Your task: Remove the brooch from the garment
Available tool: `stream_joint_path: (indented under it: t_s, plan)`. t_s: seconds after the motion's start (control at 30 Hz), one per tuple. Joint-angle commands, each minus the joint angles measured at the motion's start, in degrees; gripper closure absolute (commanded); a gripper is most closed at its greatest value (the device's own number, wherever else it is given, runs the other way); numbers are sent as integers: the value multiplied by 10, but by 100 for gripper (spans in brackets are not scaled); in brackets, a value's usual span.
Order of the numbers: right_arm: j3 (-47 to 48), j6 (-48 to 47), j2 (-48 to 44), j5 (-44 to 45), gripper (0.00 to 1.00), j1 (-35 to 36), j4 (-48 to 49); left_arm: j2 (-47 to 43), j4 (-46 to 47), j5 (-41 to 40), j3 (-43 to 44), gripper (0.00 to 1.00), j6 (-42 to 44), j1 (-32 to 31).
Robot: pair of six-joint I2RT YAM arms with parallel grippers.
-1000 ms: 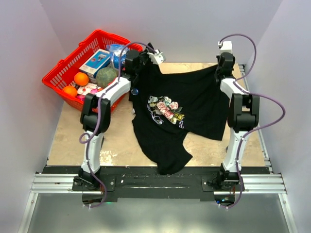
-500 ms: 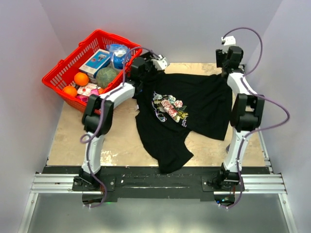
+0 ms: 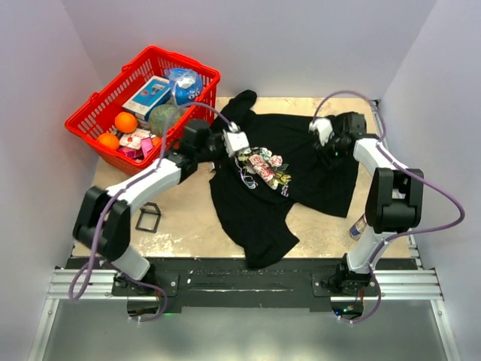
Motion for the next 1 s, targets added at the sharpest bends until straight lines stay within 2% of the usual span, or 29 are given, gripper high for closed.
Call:
stream_joint_path:
  t_s: [0.0,0.07,0.2,0.23,0.37,0.47,0.63,0.77,0.9,0.97]
  plan:
    - [-46,-112,-19,-12,66,-3,-56,63,-60,44,-18,75,2,-29]
    - [-51,-118,-7,16,69,-2,-46,94,-88,43,-10,80,20,-34]
    - [-50,-105,39,90,78,-3,-2,130,-128,20,-18,81,37,-35]
    - [-51,-99,48,129,80,-5,9,132,-129,9,-24,81,36,-36]
    - [-49,-77,90,190,83,-18,44,144,-150,-41,-46,81,54,-39]
    - [-53,-69,107,233,85,-29,70,126,-145,-49,-89,82,69,-48]
    - [-64,-64,107,267,85,-38,75,49,-169,-27,-176,83,66,-70]
    - [-91,-69,75,269,83,-37,49,-37,-203,0,-253,84,47,-116]
    - [-153,-99,42,295,83,-37,62,-122,-227,29,-287,85,30,-165]
    - [-164,-107,32,317,83,-37,61,-145,-234,48,-285,85,24,-170]
